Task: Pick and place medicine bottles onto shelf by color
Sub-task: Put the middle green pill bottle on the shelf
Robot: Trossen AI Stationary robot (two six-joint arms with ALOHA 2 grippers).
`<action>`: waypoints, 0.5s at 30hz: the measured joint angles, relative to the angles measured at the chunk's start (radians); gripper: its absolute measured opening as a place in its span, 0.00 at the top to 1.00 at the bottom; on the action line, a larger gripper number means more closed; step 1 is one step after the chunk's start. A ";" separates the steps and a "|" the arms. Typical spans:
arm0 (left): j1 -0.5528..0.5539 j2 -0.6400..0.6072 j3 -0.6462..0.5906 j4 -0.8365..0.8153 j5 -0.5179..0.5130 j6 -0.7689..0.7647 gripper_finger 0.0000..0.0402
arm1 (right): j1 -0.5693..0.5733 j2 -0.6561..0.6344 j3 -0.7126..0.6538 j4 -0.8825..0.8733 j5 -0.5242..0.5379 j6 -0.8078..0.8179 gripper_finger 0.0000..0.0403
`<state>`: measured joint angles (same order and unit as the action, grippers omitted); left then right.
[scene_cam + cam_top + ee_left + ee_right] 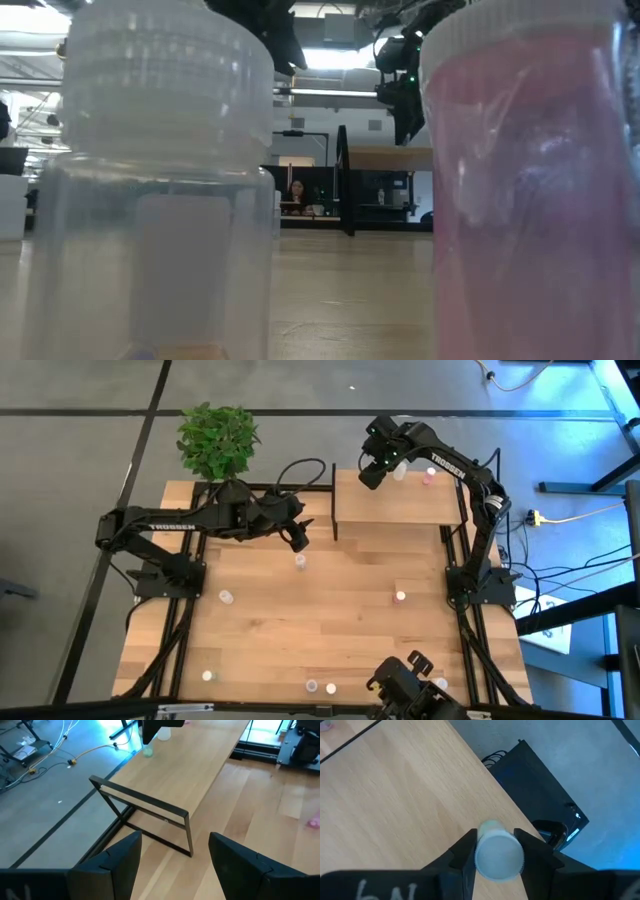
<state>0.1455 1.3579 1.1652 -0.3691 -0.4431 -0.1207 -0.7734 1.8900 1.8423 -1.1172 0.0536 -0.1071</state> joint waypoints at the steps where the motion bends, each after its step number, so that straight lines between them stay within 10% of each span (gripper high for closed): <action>1: 0.000 0.000 0.000 -0.001 0.000 0.000 0.44 | 0.000 0.000 0.000 0.000 0.000 0.001 0.69; 15: 0.000 0.000 0.000 -0.006 0.000 0.000 0.44 | 0.000 0.000 0.000 0.000 -0.002 0.000 0.68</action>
<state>0.1455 1.3575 1.1652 -0.3752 -0.4428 -0.1207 -0.7734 1.8900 1.8423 -1.1168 0.0515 -0.1075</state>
